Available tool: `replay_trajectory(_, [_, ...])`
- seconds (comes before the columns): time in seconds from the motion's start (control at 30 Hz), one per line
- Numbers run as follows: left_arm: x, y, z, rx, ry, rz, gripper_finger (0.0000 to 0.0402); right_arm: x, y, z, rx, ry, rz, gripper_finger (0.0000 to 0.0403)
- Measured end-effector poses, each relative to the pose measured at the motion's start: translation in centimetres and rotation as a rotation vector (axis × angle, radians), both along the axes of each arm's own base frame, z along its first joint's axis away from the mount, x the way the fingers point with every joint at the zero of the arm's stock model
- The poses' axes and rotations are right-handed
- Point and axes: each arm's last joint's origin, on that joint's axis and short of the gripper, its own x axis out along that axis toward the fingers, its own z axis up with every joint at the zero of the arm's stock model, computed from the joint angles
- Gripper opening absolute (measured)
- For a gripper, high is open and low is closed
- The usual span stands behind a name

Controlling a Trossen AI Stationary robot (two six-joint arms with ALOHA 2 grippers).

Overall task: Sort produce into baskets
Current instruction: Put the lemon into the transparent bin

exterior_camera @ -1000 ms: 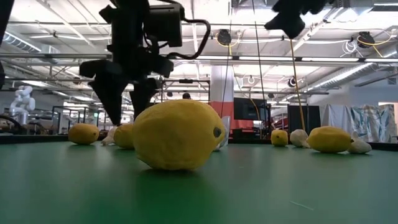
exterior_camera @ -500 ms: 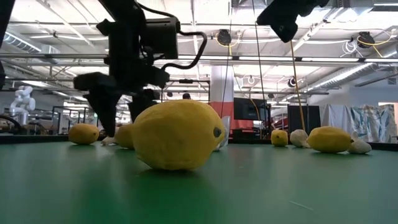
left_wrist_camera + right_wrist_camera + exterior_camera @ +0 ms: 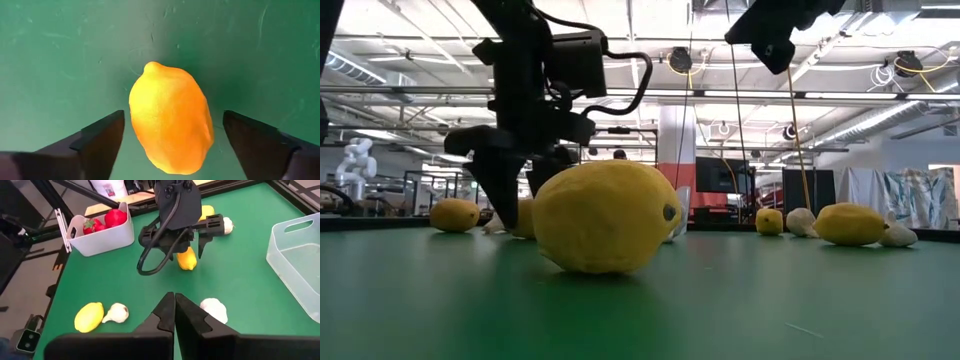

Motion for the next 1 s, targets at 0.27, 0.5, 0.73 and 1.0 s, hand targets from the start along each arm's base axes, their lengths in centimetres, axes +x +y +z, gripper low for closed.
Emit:
replay_trajectory(0.27, [0.0, 0.0, 0.1, -0.013, 0.007, 0.091, 0.0242, 0.0, 0.0, 0.0, 0.003, 0.000, -0.002, 0.0000])
replay_trajectory(0.5, [0.7, 1.0, 4.4, -0.015, -0.075, 0.152, 0.0209, -0.1, 0.0, -0.1, -0.007, 0.010, 0.003, 0.0000])
replay_trajectory(0.73, [1.4, 4.8, 11.3, 0.047, -0.390, 0.413, 0.0209, -0.2, -0.2, -0.3, -0.030, 0.033, 0.005, 0.0000])
replay_trajectory(1.0, [2.0, 11.4, 10.8, -0.016, -0.547, 0.790, 0.0209, -0.2, -1.1, -0.3, -0.064, 0.034, -0.065, 0.0000])
